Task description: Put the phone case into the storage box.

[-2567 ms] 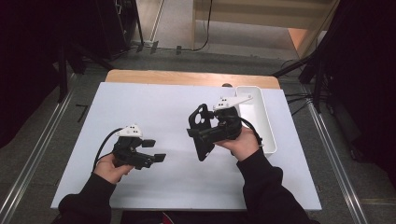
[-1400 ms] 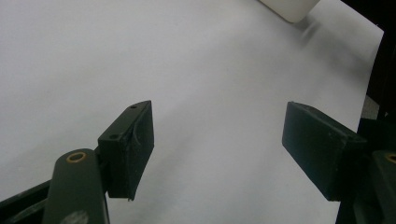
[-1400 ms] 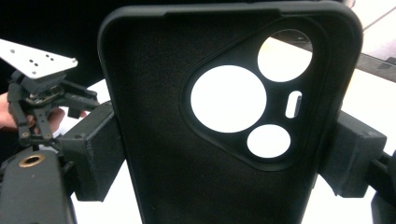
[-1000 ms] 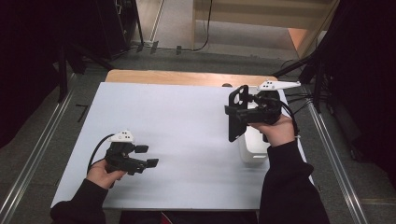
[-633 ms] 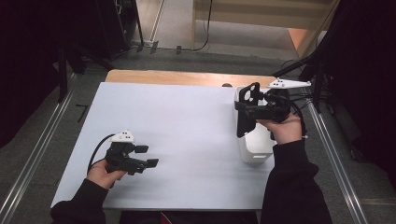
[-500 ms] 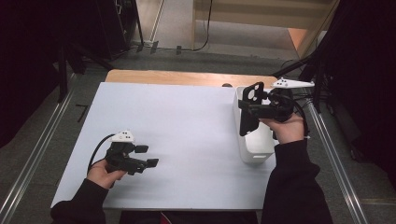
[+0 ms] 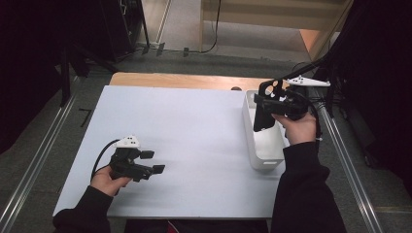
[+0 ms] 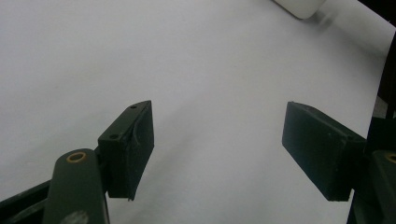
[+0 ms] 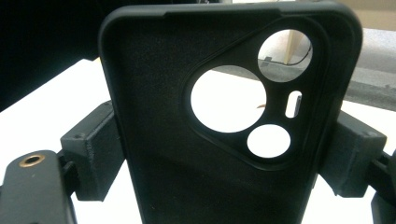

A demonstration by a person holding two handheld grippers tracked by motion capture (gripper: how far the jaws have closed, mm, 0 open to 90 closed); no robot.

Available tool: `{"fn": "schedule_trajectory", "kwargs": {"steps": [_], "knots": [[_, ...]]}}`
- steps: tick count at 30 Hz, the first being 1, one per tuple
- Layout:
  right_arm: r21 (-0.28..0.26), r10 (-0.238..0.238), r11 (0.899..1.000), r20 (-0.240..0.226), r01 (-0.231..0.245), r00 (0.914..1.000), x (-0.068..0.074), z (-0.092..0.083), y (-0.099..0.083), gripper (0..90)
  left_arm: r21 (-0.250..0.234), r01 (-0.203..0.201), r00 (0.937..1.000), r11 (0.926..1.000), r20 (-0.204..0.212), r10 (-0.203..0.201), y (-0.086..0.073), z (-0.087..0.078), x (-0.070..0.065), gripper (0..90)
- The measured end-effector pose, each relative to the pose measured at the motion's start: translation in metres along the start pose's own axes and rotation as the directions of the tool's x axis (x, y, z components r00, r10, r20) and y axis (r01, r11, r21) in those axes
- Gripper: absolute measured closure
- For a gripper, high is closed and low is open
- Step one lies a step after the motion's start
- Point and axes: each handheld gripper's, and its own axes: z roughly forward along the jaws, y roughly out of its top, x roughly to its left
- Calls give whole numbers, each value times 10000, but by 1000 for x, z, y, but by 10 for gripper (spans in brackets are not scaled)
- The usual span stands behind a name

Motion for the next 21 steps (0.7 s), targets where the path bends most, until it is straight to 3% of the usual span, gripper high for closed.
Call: {"fn": "schedule_trajectory", "kwargs": {"steps": [9,17,21], "knots": [[-99,229,9997,581,-223,9980,-9,17,12,122,26,-25,10000,10000,-3,25,-1,-1,1,248],[-285,93,9996,1258,-57,9920,-12,29,25,123,-9,14,10000,10000,-26,-14,-1,-2,2,249],[-366,215,9992,1254,-170,9919,-17,36,30,122,-21,101,9999,9999,-27,-101,-1,-3,2,248]]}}
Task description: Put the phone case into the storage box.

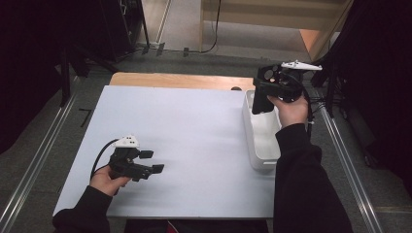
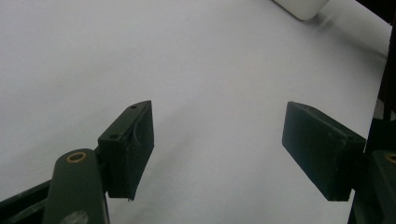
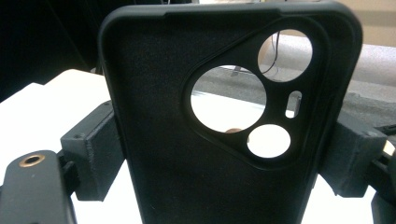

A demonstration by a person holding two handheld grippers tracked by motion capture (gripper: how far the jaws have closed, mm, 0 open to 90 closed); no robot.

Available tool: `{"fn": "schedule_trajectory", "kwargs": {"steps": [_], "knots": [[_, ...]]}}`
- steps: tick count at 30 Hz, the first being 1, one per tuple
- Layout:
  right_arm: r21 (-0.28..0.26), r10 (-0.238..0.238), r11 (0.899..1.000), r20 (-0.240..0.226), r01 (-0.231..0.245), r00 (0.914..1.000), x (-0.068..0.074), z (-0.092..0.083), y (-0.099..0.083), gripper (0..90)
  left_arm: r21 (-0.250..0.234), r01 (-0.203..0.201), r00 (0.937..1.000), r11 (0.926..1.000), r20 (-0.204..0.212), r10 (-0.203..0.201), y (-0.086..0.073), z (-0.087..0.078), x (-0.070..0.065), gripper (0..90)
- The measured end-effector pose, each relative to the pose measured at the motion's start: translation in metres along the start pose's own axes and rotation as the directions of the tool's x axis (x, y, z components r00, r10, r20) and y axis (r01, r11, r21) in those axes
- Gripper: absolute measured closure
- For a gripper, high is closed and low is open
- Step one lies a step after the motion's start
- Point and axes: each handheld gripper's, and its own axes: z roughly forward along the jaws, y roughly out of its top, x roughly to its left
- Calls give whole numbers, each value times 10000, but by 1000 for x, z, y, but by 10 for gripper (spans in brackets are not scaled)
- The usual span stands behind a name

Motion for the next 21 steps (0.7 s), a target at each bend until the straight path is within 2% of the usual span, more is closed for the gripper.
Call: {"fn": "schedule_trajectory", "kwargs": {"steps": [9,14,17,21], "knots": [[-32,356,9994,483,-355,9982,-10,18,5,122,-8,-30,10000,10000,14,30,0,1,0,248],[-112,384,9992,797,-377,9961,-12,27,7,122,-38,-4,10000,10000,17,4,0,0,0,249],[-49,240,9997,1037,-237,9943,-12,33,7,122,-27,-48,10000,10000,16,48,0,1,1,249],[-120,240,9997,1129,-228,9933,-12,40,6,122,-33,-48,10000,10000,18,49,0,1,0,248]]}}
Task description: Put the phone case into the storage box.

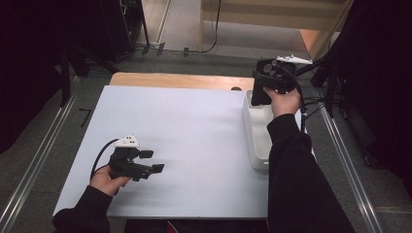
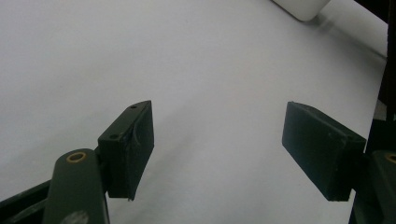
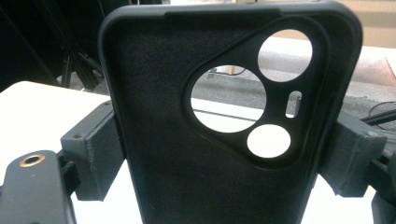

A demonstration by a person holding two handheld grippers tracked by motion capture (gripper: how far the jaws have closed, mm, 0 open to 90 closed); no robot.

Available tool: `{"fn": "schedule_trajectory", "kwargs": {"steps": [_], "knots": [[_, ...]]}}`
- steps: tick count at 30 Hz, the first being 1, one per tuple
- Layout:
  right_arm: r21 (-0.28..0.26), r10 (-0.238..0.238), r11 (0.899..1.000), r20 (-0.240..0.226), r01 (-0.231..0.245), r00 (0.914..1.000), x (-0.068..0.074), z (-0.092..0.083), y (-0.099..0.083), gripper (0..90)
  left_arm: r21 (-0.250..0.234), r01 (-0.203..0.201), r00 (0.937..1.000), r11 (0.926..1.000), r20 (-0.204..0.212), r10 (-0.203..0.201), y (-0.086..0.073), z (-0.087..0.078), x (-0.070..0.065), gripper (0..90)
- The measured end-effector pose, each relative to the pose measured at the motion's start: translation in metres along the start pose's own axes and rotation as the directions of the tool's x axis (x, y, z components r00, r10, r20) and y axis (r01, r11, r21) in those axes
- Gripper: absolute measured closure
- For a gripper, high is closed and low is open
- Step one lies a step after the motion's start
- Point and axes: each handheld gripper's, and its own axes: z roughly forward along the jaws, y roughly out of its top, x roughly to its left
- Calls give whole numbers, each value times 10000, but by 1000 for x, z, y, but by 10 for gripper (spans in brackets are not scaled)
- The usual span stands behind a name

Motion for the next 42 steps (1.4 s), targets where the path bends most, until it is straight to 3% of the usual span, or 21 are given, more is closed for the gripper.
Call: {"fn": "schedule_trajectory", "kwargs": {"steps": [13,18,23,42], "knots": [[-29,337,9994,347,-336,9988,-4,25,-3,122,1,38,10000,10000,55,-38,0,-1,0,248],[94,135,9999,497,-140,9987,-5,36,-9,121,-68,98,9999,9999,67,-97,0,-1,0,248],[272,254,9993,497,-267,9984,-6,45,-14,120,-85,95,9999,9999,78,-95,0,-1,1,249],[613,680,9954,949,-740,9932,-9,63,-41,114,-34,-16,9998,10000,174,16,0,1,1,249]]}}
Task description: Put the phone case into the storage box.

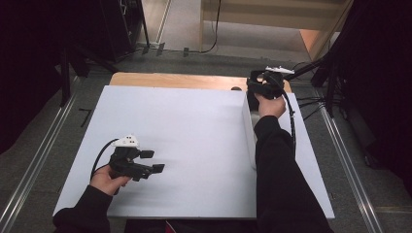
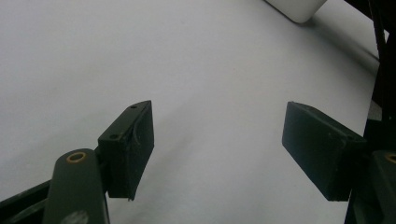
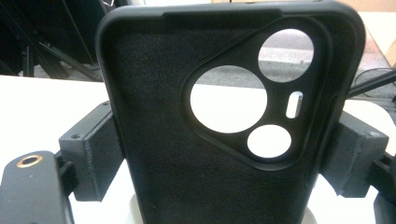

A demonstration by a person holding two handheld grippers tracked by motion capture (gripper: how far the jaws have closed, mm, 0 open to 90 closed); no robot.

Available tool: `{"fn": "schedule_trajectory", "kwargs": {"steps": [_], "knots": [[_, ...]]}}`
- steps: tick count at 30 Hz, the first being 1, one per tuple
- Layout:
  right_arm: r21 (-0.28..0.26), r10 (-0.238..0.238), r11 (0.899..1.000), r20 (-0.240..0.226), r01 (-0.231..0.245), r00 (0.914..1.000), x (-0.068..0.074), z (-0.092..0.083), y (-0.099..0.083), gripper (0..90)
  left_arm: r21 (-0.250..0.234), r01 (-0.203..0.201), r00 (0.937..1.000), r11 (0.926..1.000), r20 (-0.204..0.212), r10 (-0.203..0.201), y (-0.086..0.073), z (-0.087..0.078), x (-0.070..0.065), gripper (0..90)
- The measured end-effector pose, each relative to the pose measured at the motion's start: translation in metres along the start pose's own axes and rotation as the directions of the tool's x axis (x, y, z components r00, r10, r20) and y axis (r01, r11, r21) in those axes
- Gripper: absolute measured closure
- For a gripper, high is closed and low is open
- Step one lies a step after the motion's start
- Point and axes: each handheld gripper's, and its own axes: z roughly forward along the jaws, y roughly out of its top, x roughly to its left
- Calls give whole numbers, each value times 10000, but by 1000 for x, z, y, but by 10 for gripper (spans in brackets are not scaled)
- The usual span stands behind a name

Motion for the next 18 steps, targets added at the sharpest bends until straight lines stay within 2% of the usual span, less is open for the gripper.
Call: {"fn": "schedule_trajectory", "kwargs": {"steps": [8,11,18], "knots": [[319,-24,9995,-126,28,9999,-1,4,-4,111,14,46,10000,10000,-17,-46,0,0,0,249],[632,-273,9976,94,266,9996,2,7,-6,108,37,19,10000,10000,-6,-19,1,1,0,249],[834,-196,9963,-88,202,9998,1,7,-7,100,-6,74,10000,10000,-6,-74,1,1,0,249]]}}
